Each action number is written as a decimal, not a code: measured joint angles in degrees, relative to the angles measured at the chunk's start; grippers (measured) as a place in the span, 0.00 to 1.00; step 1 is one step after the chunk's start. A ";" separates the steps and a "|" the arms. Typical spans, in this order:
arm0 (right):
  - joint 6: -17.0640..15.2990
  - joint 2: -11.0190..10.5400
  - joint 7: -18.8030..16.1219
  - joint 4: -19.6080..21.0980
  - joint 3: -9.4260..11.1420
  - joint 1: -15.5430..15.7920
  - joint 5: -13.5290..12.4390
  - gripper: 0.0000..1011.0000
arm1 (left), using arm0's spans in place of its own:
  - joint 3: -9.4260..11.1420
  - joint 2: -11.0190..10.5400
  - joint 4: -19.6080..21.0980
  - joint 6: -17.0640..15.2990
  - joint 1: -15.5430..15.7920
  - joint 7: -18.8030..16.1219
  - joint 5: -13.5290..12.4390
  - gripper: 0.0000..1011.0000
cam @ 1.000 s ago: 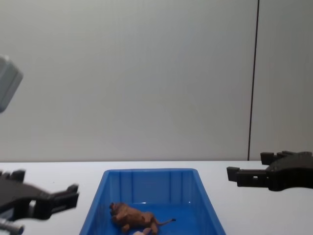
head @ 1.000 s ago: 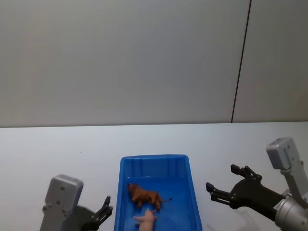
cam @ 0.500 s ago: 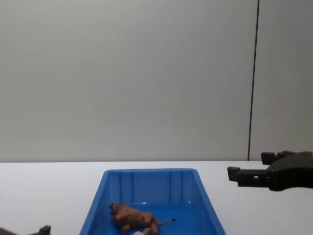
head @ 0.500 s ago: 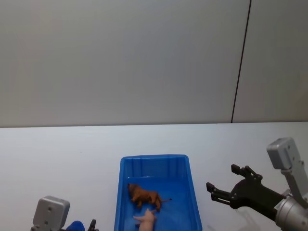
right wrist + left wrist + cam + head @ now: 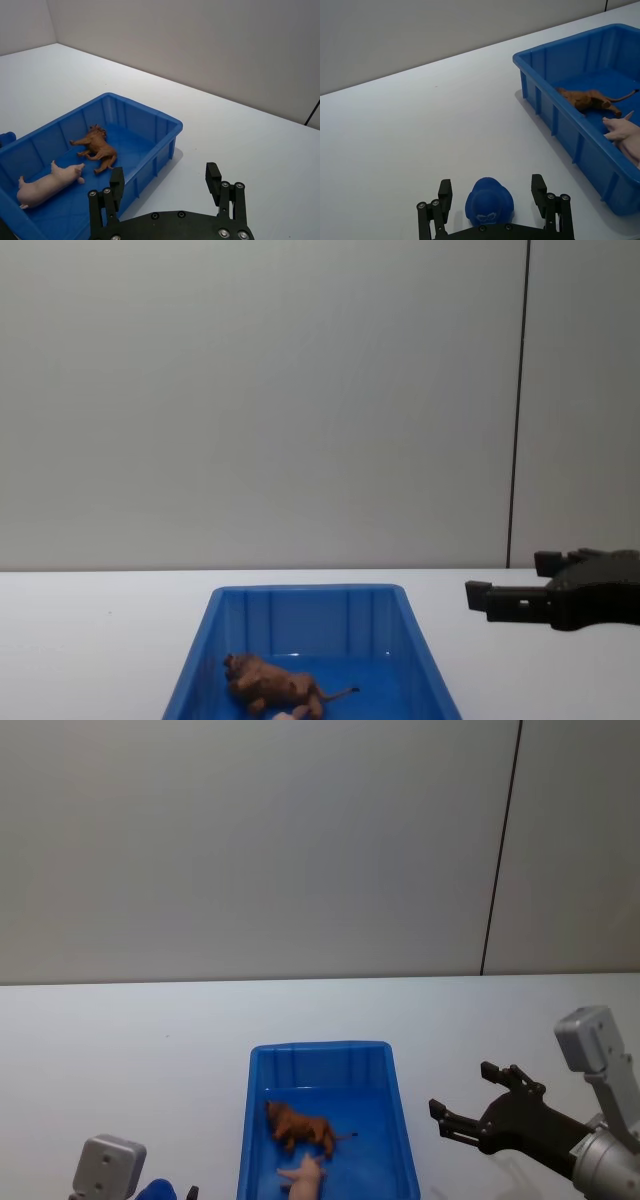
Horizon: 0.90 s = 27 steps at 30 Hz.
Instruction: Pick up the two dolls from the table and place them into the box.
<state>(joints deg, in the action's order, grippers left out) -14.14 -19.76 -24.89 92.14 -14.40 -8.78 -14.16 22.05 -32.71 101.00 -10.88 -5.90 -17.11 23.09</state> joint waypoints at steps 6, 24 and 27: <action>0.00 0.00 0.00 0.00 0.00 0.00 0.00 0.99 | -0.24 0.83 -1.86 -0.26 1.08 2.04 -0.56 0.98; 0.00 0.00 0.00 -0.01 0.00 0.00 0.00 0.99 | -1.30 1.96 -4.50 -5.84 2.93 6.17 -0.95 0.50; 0.00 0.00 0.00 -0.01 0.00 0.00 0.00 0.99 | -1.47 1.97 -4.44 -6.47 3.02 6.43 -1.08 0.46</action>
<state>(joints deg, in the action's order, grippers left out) -14.14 -19.76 -24.89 92.13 -14.40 -8.78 -14.16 20.58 -30.74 96.56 -17.35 -2.88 -10.68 22.01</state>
